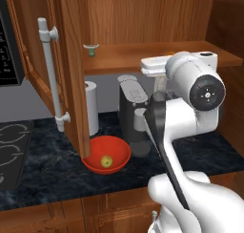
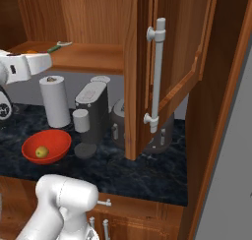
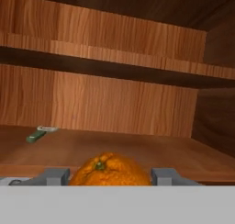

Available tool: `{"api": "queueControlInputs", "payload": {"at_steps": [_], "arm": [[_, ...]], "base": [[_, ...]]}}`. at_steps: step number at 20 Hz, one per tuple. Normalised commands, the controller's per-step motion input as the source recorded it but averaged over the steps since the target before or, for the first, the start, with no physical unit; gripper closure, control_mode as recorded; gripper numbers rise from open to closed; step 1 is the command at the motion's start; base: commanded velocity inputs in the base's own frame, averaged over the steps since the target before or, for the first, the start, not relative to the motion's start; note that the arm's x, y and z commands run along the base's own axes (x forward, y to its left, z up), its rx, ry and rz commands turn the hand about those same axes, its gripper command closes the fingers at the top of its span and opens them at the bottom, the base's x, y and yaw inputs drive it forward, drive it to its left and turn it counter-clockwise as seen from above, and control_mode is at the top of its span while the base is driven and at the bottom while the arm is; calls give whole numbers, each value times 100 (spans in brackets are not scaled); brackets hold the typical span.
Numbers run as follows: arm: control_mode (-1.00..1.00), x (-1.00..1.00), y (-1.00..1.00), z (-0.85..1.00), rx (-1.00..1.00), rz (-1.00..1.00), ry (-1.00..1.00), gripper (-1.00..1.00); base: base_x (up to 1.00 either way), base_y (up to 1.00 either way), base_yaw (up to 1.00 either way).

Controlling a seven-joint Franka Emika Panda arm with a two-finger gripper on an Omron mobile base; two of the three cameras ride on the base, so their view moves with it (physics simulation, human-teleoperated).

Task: Open the cabinet. Pick the apple and tangerine from the cabinet and place them into the bowl. Then close the cabinet.

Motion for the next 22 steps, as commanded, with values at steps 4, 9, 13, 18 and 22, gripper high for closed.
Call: {"api": "queueControlInputs", "payload": {"at_steps": [4, 9, 13, 18, 22], "arm": [[-100, -55, 63, -11, -11, 13, 12, 100], [-100, 0, 6, 0, -4, 2, 0, 100], [-100, -1, 0, 0, 0, 0, 23, 100], [-100, -6, 2, -14, 0, 0, 34, 100], [-100, -14, 2, -30, 0, 0, 35, 100]], "base": [[0, 0, 0], [0, 0, 0], [0, 0, 0], [0, 0, 0], [0, 0, 0]]}}
